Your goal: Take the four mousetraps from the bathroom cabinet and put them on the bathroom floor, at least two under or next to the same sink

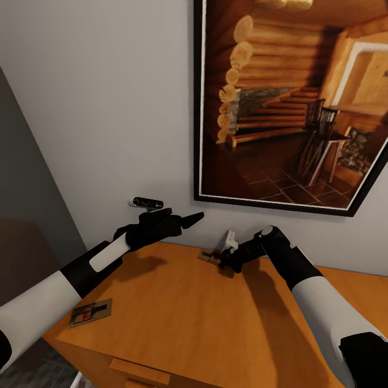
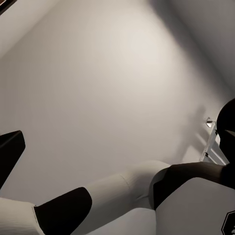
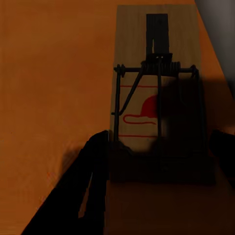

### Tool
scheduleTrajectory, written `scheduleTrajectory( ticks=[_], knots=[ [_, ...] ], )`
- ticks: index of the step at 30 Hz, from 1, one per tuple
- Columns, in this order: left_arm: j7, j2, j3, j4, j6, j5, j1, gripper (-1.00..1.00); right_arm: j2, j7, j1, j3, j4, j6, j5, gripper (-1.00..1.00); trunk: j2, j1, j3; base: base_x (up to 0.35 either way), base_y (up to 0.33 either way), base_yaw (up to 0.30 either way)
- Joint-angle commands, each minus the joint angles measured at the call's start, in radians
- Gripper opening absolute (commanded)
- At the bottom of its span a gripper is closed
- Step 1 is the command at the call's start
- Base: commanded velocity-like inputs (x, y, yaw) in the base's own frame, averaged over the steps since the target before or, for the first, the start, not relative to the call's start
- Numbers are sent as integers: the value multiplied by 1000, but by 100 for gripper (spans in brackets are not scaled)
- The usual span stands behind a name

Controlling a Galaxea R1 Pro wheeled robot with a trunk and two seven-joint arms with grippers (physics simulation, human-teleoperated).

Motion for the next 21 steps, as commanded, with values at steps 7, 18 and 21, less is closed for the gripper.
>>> scheduleTrajectory(
  ticks=[7,18,21],
  knots=[
    [-1,1,-5,0,10,10,-1,100,-1,-21,-1,1,0,24,6,-100,0,0,-1,0,0,0],
    [-1,1,-5,0,10,10,-2,100,-1,-21,-1,1,-1,24,7,-100,0,0,-1,0,0,0],
    [-1,1,-5,0,10,10,-1,100,-1,-21,-1,1,-3,24,7,-100,0,0,-1,0,0,0]
  ],
)
